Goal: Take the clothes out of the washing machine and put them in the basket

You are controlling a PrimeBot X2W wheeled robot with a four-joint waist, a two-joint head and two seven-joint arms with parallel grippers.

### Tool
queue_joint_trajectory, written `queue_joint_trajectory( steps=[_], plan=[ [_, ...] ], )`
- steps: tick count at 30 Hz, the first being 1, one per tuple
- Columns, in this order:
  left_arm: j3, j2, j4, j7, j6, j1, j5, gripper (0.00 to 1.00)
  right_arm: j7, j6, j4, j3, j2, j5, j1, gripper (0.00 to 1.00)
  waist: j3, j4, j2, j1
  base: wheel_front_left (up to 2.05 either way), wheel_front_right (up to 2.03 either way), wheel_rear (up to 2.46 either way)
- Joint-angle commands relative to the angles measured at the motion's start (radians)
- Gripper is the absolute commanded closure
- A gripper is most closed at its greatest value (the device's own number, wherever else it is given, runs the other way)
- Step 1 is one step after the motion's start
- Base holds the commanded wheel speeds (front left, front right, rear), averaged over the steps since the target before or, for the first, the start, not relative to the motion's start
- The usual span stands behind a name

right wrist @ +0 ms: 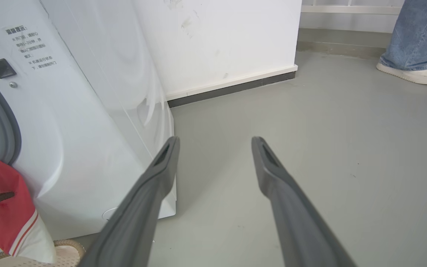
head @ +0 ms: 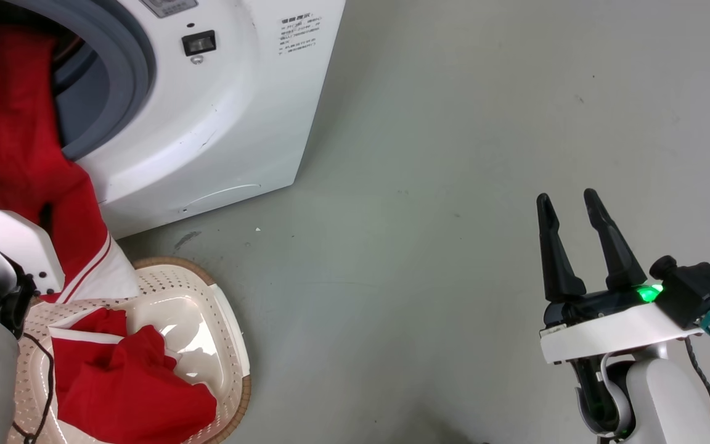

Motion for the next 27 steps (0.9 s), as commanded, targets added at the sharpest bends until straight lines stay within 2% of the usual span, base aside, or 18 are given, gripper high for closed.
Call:
queue_joint_trajectory(
  steps=[1,2,9,17,21,27],
  plan=[
    [-0.004,0.024,-0.023,-0.018,0.002,-0.075,-0.009,0.64,-0.005,0.0,-0.001,-0.003,0.001,0.002,-0.01,0.0,0.0,-0.003,0.0,-0.0001,0.0,0.0,0.0],
    [-0.01,0.025,-0.022,-0.02,0.002,-0.077,-0.016,1.0,-0.006,0.0,-0.003,-0.005,0.001,0.003,-0.009,0.0,0.0,-0.003,0.0,-0.0001,0.0,0.0,0.0],
    [-0.041,0.023,-0.014,-0.054,0.002,-0.074,-0.059,1.0,-0.004,0.0,-0.009,-0.02,0.001,-0.001,-0.003,0.0,-0.018,0.012,0.0,-0.0001,0.0,0.0,0.0],
    [-0.052,0.002,-0.02,-0.185,0.003,-0.016,-0.087,1.0,-0.004,0.0,-0.001,-0.032,0.0,-0.02,0.014,0.0,-0.078,0.04,0.0,-0.0001,0.0,0.0,0.0],
    [-0.051,-0.034,-0.031,-0.272,0.025,0.04,-0.088,1.0,-0.004,0.0,0.005,-0.042,0.0,-0.033,0.027,0.0,-0.125,0.06,0.0,-0.0001,0.0,0.0,0.0],
    [-0.038,-0.077,-0.11,-0.315,0.056,0.137,-0.084,1.0,-0.003,0.0,0.006,-0.054,0.001,-0.054,0.045,0.0,-0.179,0.094,0.0,-0.0001,0.0,0.0,0.0]
  ],
)
